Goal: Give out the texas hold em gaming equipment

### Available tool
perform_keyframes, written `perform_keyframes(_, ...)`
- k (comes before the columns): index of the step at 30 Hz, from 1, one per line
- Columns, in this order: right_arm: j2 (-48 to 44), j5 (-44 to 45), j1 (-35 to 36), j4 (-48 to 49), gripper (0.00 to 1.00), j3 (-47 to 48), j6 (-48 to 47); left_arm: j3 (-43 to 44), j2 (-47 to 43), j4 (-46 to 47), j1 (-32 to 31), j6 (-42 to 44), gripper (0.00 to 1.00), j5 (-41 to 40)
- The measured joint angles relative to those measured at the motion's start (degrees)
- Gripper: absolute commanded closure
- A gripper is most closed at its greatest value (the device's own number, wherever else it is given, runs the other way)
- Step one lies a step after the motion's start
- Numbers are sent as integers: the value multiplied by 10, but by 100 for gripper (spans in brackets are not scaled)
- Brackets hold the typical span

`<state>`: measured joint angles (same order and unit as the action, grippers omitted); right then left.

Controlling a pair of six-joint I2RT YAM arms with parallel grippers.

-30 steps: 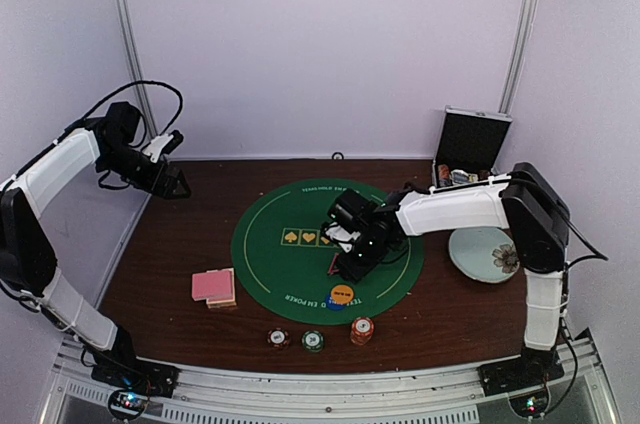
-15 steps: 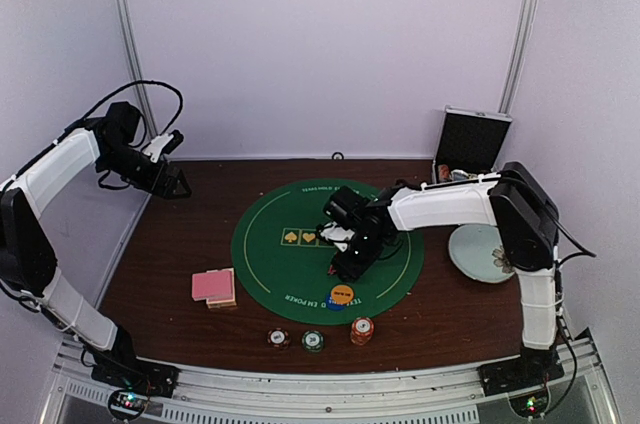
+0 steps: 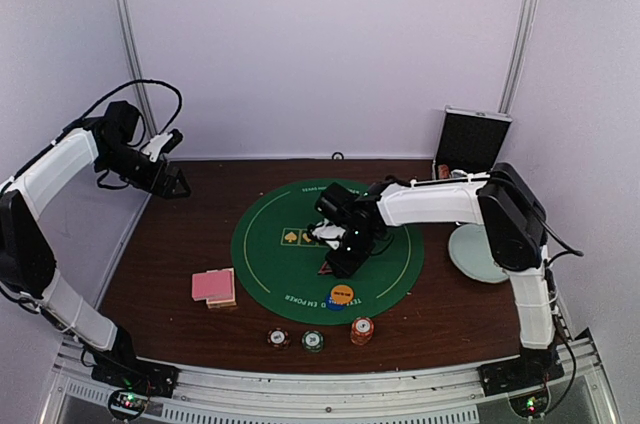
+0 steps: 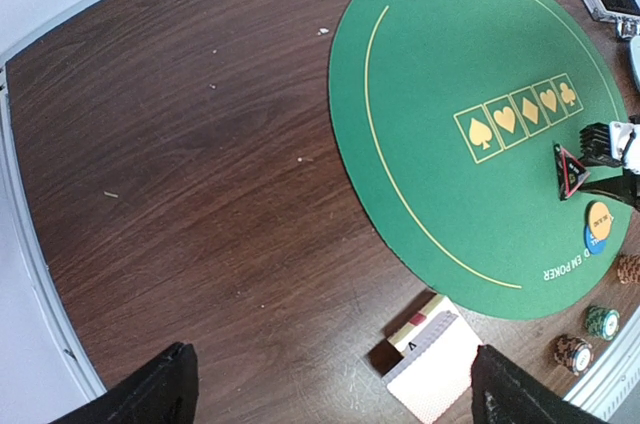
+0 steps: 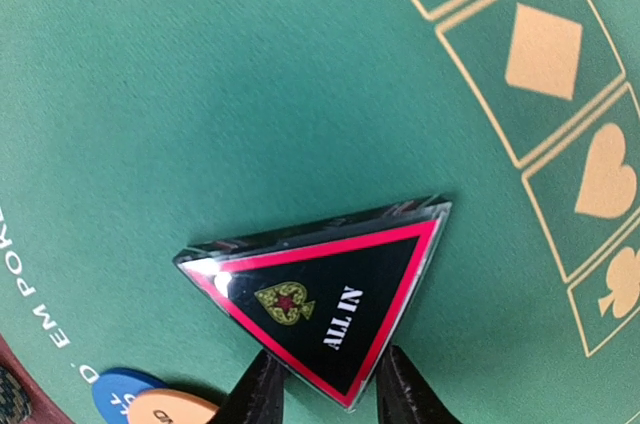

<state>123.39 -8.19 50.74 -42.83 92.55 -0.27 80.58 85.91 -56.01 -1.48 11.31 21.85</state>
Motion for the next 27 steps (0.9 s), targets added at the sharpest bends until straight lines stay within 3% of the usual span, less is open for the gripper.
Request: perform_keyframes(27,190,-70,70,62,65,284,63,0,-2,-22,0,13,2,0)
